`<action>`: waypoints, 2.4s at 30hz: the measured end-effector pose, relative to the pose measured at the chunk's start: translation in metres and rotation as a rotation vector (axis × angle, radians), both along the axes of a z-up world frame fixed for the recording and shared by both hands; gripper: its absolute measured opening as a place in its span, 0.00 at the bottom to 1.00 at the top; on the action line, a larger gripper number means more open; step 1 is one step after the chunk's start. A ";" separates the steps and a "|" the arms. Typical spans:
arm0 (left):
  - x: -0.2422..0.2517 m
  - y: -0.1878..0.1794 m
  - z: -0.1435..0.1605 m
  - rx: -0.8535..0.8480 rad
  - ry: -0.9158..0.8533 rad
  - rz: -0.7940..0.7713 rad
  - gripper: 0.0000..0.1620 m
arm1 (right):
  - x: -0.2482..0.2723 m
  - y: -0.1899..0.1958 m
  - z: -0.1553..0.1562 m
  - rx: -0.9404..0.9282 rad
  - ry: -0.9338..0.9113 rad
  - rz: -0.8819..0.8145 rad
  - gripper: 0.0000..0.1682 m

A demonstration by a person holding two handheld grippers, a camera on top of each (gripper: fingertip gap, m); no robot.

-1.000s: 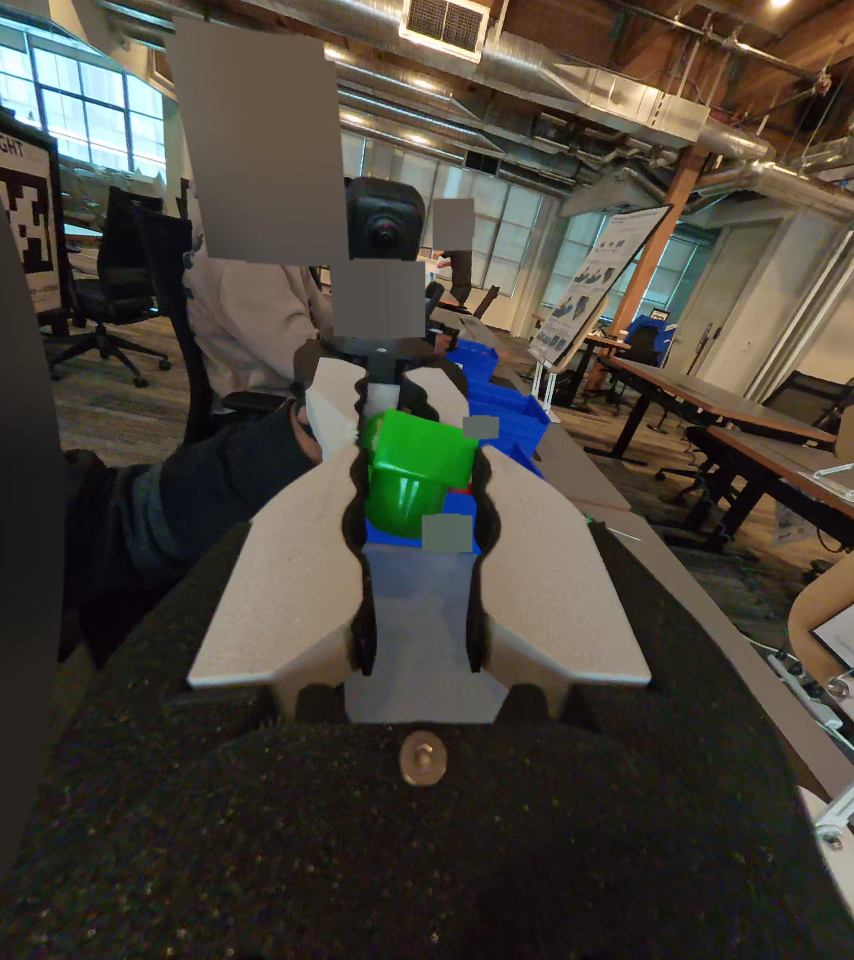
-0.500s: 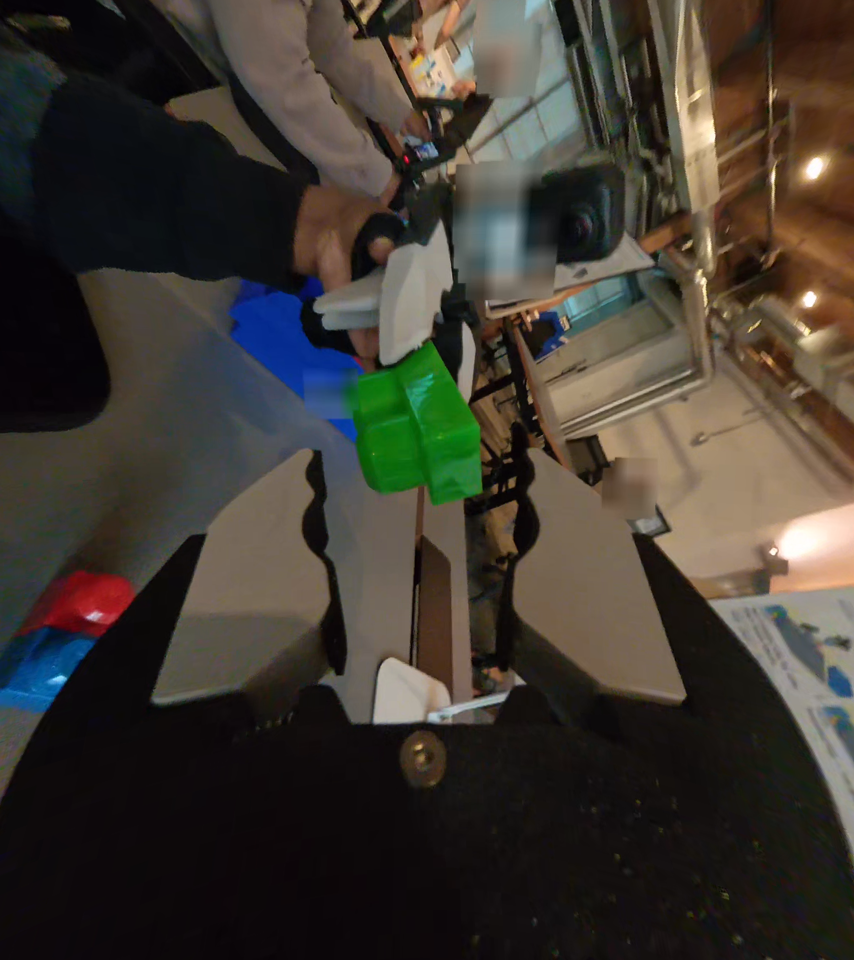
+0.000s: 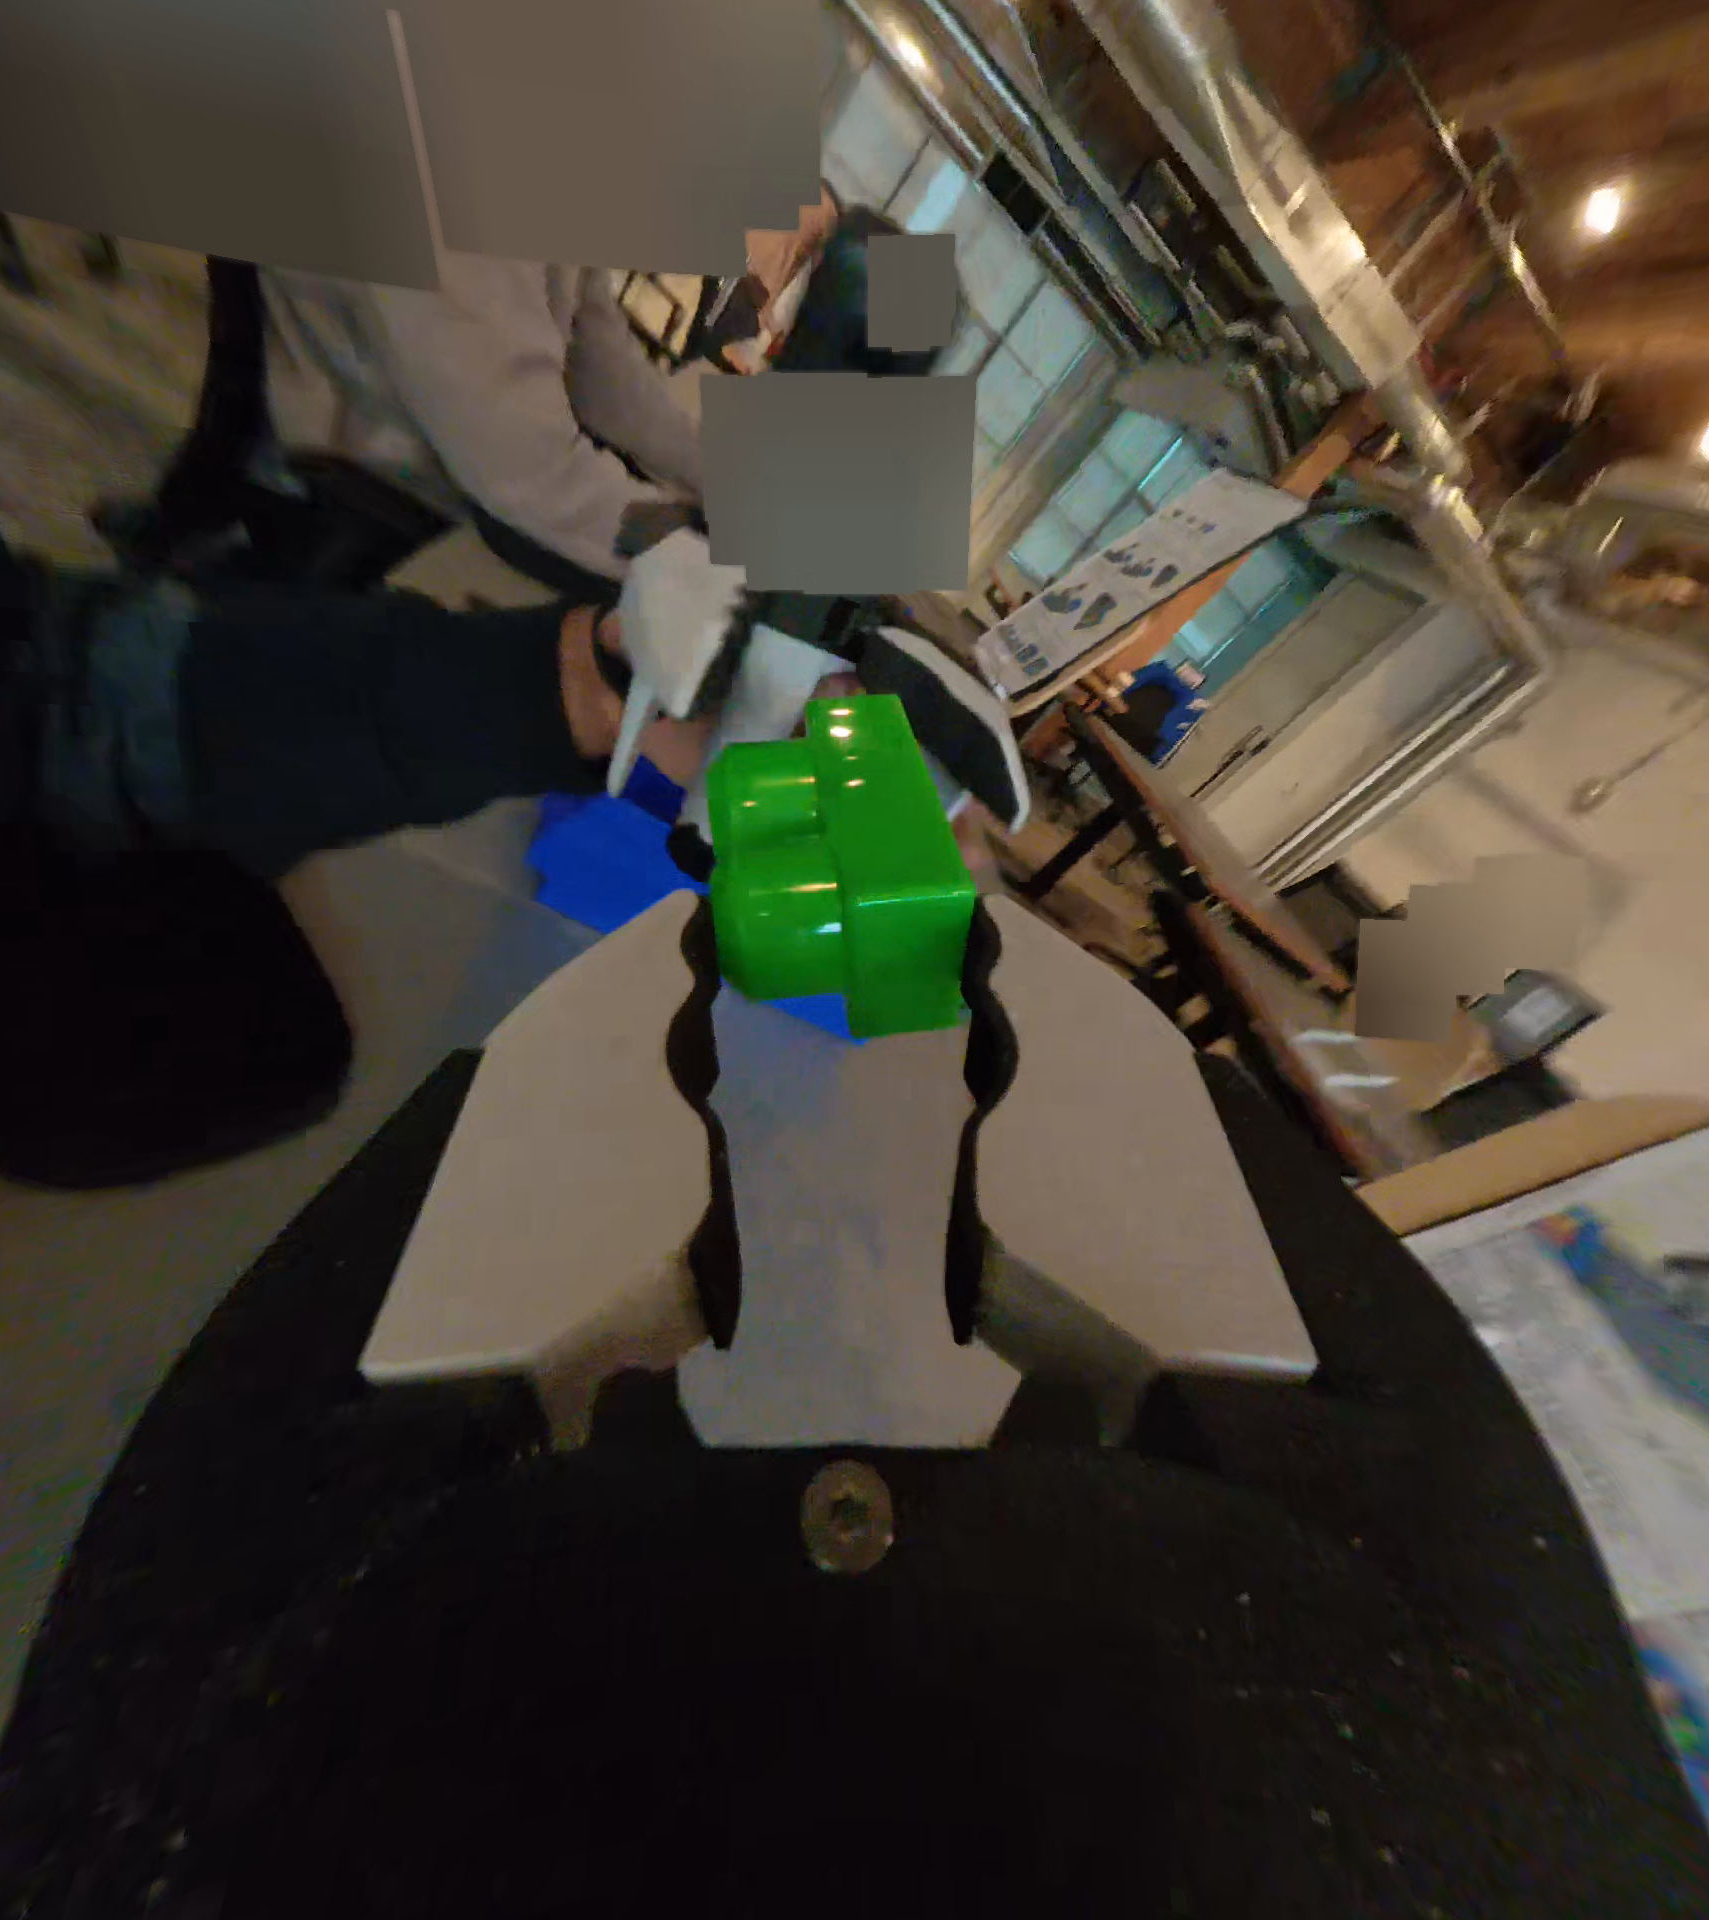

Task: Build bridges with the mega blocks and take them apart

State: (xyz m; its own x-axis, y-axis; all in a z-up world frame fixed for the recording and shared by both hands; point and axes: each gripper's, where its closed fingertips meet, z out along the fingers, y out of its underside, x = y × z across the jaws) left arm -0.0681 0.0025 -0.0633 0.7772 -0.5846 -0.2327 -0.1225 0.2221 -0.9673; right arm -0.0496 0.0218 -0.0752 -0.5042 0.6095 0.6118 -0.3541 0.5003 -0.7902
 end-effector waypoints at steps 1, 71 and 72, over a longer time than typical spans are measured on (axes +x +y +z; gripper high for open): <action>-0.002 0.000 0.002 0.040 0.043 0.046 0.43 | -0.001 0.002 0.002 -0.073 -0.056 0.000 0.27; 0.015 0.011 -0.014 -0.011 0.147 0.038 0.29 | -0.002 -0.005 -0.010 -0.256 -0.289 0.135 0.21; 0.015 0.011 -0.015 -0.019 0.149 0.036 0.25 | -0.003 -0.004 -0.010 -0.262 -0.294 0.132 0.21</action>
State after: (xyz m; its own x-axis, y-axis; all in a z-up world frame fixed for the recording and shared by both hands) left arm -0.0535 0.0132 -0.0784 0.7553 -0.5626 -0.3361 -0.2727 0.1966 -0.9418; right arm -0.0526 0.0173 -0.0855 -0.7185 0.6440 0.2628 -0.1423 0.2338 -0.9618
